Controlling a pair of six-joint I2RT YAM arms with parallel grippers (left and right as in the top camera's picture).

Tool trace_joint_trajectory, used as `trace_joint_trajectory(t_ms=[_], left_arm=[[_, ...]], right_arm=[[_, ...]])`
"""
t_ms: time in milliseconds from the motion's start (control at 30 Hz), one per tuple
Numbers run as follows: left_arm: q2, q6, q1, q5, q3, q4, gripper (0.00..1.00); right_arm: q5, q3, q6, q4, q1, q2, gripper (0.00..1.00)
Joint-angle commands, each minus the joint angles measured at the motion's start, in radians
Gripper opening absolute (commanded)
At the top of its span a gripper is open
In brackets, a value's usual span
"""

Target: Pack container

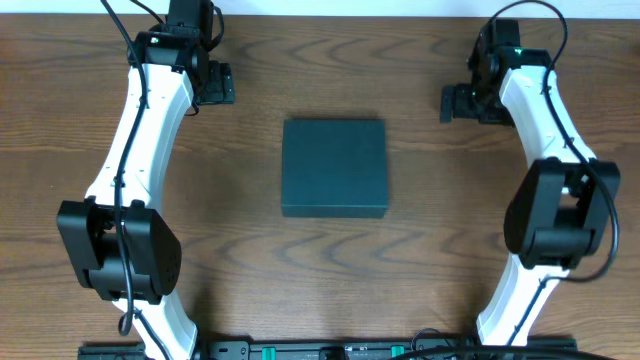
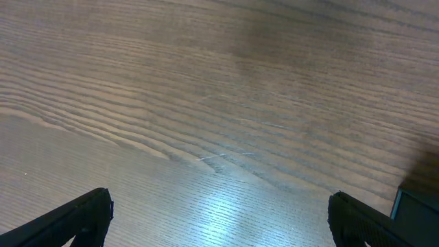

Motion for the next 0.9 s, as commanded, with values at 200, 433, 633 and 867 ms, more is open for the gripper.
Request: trace_joint_trajectory(t_ms=[200, 433, 633, 867], left_arm=[[-0.016, -0.002, 0.0, -0.016, 0.018, -0.003, 0.99], [-0.016, -0.002, 0.0, -0.016, 0.018, -0.003, 0.99], [-0.016, -0.002, 0.0, -0.016, 0.018, -0.003, 0.99], [-0.016, -0.002, 0.0, -0.016, 0.018, -0.003, 0.99]], right_arm=[[0.007, 0.012, -0.002, 0.002, 0.139, -0.478, 0.99], [0.056, 0.011, -0.02, 0.014, 0.234, -0.782, 0.99], [0.055, -0.103, -0.072, 0.226, 0.234, -1.001, 0.99], [0.052, -0.572, -0.089, 0.751, 0.23, -1.329, 0.99]])
